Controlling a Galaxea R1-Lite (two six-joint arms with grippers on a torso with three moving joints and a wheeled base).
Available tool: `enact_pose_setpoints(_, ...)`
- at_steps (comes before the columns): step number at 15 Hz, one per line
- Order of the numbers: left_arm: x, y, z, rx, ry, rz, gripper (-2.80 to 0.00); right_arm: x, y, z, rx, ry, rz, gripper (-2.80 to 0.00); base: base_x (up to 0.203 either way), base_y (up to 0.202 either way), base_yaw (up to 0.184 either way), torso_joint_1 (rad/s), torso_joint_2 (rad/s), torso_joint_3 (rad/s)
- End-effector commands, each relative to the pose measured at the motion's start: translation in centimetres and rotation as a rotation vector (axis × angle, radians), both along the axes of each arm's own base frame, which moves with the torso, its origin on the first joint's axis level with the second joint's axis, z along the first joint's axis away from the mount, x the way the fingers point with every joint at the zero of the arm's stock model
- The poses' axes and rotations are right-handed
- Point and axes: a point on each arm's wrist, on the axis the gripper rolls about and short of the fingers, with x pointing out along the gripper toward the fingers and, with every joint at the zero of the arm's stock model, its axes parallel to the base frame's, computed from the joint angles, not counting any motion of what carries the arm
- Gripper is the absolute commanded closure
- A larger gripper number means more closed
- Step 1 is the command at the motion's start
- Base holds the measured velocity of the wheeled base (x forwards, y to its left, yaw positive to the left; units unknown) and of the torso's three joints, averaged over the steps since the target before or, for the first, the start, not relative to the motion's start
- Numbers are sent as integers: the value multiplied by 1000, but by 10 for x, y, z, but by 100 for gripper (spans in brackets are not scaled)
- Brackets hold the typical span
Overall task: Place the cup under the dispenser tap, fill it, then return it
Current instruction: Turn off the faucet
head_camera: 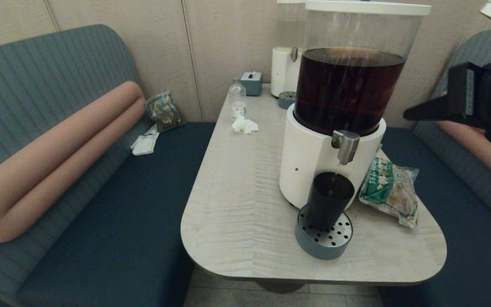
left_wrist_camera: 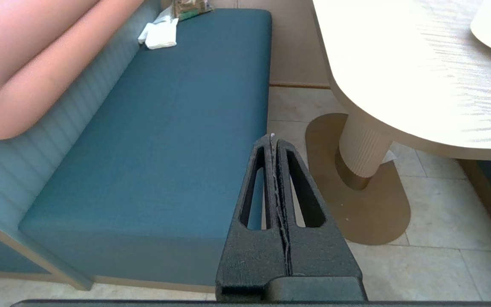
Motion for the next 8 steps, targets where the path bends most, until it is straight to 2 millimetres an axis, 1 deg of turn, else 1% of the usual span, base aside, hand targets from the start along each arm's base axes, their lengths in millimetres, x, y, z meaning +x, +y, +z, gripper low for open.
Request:
enact_pose_setpoints(1,0,0,0,0,0,1,0,-56,-35,-11,-69,-56,-29,0,0,0,0,0,0,0)
enact_pose_setpoints(4,0,0,0,-1,0,1,0,-121,-74,-28,-161,-204,-167,0,0,0,0,0,0,0)
enact_pose_setpoints(5,0,0,0,-1,-1,0,0,-141,-86,-38,-179,-238,-228,0,0,0,0,0,0,0)
enact_pose_setpoints(7,0,0,0,-2,-1,1,0,-181,-109,-69,-210,-292,-372,0,0,0,0,0,0,0)
enact_pose_setpoints(8,0,0,0,-2,1,1,0,-196,-117,-83,-219,-313,-440,0,0,0,0,0,0,0)
